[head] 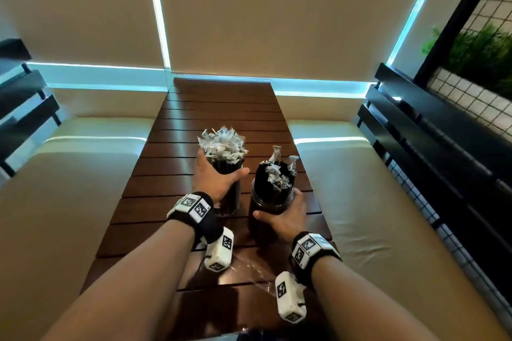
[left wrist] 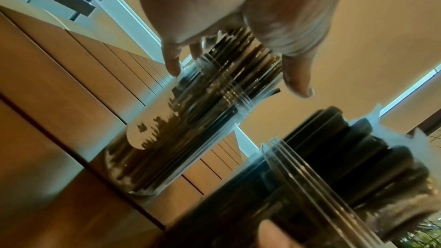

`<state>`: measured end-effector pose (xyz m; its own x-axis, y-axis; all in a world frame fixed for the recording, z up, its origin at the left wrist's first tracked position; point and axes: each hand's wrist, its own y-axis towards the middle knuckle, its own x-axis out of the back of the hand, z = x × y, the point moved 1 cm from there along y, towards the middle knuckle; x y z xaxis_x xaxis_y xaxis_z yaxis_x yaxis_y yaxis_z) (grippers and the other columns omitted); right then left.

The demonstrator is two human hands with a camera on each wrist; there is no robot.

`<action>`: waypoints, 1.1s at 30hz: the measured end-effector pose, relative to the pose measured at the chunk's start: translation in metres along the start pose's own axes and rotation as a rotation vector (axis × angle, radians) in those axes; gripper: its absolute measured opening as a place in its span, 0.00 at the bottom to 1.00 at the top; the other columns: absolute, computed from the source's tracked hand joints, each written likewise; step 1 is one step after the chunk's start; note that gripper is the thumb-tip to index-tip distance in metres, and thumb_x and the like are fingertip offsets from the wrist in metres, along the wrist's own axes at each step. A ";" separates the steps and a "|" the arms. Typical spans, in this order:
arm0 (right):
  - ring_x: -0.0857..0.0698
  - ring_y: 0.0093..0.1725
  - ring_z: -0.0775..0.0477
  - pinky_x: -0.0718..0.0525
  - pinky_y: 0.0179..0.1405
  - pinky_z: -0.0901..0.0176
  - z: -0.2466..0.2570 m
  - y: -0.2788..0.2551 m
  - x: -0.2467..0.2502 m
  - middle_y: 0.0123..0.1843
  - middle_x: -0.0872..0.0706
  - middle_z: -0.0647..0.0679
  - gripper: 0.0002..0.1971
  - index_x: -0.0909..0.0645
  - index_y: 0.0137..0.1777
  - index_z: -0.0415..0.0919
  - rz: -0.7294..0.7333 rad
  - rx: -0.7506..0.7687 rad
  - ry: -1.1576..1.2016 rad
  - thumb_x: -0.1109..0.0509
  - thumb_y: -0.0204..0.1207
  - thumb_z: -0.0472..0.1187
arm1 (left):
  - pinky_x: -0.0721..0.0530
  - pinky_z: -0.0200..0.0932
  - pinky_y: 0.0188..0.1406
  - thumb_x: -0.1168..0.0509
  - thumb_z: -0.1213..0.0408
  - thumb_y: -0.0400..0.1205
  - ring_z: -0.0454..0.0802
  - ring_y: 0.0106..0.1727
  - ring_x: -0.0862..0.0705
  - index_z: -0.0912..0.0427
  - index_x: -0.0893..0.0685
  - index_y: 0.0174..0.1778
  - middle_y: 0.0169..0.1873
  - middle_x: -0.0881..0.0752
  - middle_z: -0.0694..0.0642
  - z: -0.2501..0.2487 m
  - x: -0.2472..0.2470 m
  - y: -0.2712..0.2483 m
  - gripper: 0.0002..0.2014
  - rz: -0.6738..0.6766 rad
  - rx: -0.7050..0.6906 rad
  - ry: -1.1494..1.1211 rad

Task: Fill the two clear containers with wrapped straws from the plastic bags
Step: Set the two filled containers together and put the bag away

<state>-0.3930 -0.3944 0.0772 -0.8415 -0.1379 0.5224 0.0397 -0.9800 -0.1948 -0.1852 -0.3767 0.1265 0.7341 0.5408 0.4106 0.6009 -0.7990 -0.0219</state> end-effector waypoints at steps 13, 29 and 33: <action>0.14 0.54 0.33 0.14 0.52 0.49 -0.037 -0.043 -0.052 0.55 0.13 0.40 0.05 0.18 0.49 0.49 0.564 0.228 -0.729 0.33 0.75 0.44 | 0.22 0.53 0.69 0.18 0.49 0.62 0.56 0.67 0.21 0.58 0.28 0.70 0.66 0.22 0.59 0.013 0.000 0.010 0.43 -0.036 0.023 0.148; 0.15 0.62 0.35 0.15 0.58 0.46 -0.182 -0.119 -0.008 0.64 0.15 0.38 0.16 0.17 0.63 0.38 0.822 0.010 -1.065 0.27 0.76 0.40 | 0.26 0.53 0.72 0.22 0.51 0.72 0.58 0.72 0.24 0.62 0.35 0.77 0.72 0.24 0.63 0.030 0.006 -0.017 0.42 0.039 0.006 0.287; 0.15 0.60 0.36 0.16 0.56 0.49 -0.275 -0.092 -0.009 0.63 0.17 0.38 0.13 0.18 0.61 0.38 0.555 -0.314 -0.918 0.33 0.80 0.40 | 0.24 0.49 0.67 0.22 0.51 0.72 0.52 0.66 0.22 0.58 0.34 0.76 0.69 0.21 0.58 0.054 0.007 -0.016 0.40 0.047 -0.002 0.313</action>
<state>-0.5371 -0.2637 -0.1380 -0.0268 -0.7255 0.6877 0.0393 -0.6881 -0.7245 -0.1727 -0.3457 0.0801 0.6281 0.3964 0.6696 0.5676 -0.8220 -0.0457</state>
